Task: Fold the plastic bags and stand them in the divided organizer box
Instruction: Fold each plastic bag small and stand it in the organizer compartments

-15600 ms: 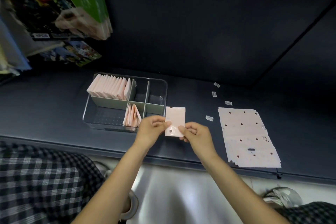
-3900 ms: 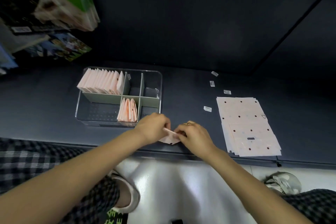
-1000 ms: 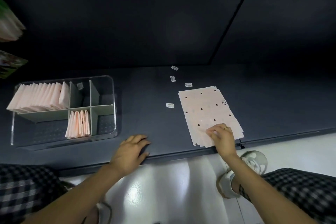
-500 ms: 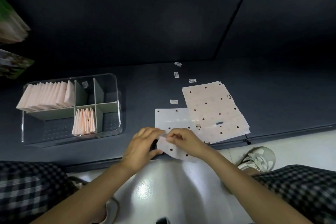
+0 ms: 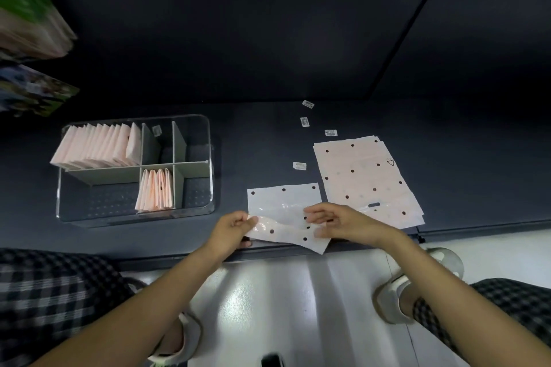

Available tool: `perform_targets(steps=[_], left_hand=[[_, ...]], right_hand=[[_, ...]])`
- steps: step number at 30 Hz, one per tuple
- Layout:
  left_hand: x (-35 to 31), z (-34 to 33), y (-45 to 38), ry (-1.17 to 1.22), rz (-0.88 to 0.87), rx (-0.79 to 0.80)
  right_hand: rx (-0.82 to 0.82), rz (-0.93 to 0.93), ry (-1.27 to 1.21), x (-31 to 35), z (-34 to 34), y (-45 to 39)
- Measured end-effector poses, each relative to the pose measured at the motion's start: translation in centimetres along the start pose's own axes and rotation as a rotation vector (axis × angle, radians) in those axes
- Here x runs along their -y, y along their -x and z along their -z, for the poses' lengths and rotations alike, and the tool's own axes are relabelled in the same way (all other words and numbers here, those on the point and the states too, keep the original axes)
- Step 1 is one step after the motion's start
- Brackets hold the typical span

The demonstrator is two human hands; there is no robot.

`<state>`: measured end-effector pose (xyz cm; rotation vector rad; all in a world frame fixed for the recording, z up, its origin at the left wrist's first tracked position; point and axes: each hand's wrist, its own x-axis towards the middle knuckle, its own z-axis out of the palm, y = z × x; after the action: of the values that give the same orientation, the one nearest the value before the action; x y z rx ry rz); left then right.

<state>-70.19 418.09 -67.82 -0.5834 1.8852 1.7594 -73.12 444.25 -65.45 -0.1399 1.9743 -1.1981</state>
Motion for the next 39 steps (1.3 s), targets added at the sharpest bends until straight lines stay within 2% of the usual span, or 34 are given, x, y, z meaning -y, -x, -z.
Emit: perform_targets(steps=[3, 5, 10, 13, 15, 16, 18, 20, 22, 25, 27, 30, 35, 39], left_hand=[[0.0, 0.0, -0.1, 0.090, 0.107, -0.030], [0.0, -0.2, -0.1, 0.133, 0.145, -0.036], [-0.2, -0.2, 0.0, 0.163, 0.187, -0.036], [-0.2, -0.4, 0.0, 0.211, 0.179, -0.076], [-0.2, -0.7, -0.2, 0.194, 0.082, -0.183], [-0.2, -0.8, -0.2, 0.119, -0.012, -0.256], [0.1, -0.6, -0.1, -0.211, -0.262, -0.394], [0.7, -0.3, 0.2, -0.567, -0.501, -0.428], [1.2, -0.5, 0.7, -0.798, -0.653, -0.287], [2.3, -1.5, 1.6, -1.001, -0.786, -0.036], [3.2, -1.9, 1.9, -1.196, -0.887, 0.029], [3.9, -1.9, 2.0, -1.427, -0.903, 0.042], [4.2, -0.9, 1.8, -1.575, -0.834, 0.053], [4.8, -0.7, 1.5, -1.614, -0.868, 0.058]], right_hand=[[0.102, -0.037, 0.079, -1.2, 0.8, 0.5], [0.072, -0.022, 0.094, -1.5, 0.6, 0.1], [-0.202, 0.044, 0.012, -1.6, -1.0, -1.4], [-0.359, -0.051, 0.108, -1.2, -1.3, -2.5], [-0.422, -0.127, 0.161, -1.0, -1.3, -3.3], [-0.440, -0.163, 0.190, -0.9, -1.3, -3.7], [-0.464, -0.217, 0.230, -0.7, -1.2, -4.3], [-0.481, -0.246, 0.237, -0.7, -1.2, -4.7], [-0.483, -0.271, 0.253, -0.6, -1.1, -4.8], [-0.466, -0.296, 0.252, -0.5, -1.0, -4.8], [-0.454, -0.306, 0.247, -0.4, -0.9, -4.7], [-0.438, -0.317, 0.244, -0.2, -0.8, -4.6], [-0.435, -0.342, 0.200, 0.2, -0.7, -4.7], [-0.444, -0.365, 0.177, 0.4, -0.7, -4.8]])
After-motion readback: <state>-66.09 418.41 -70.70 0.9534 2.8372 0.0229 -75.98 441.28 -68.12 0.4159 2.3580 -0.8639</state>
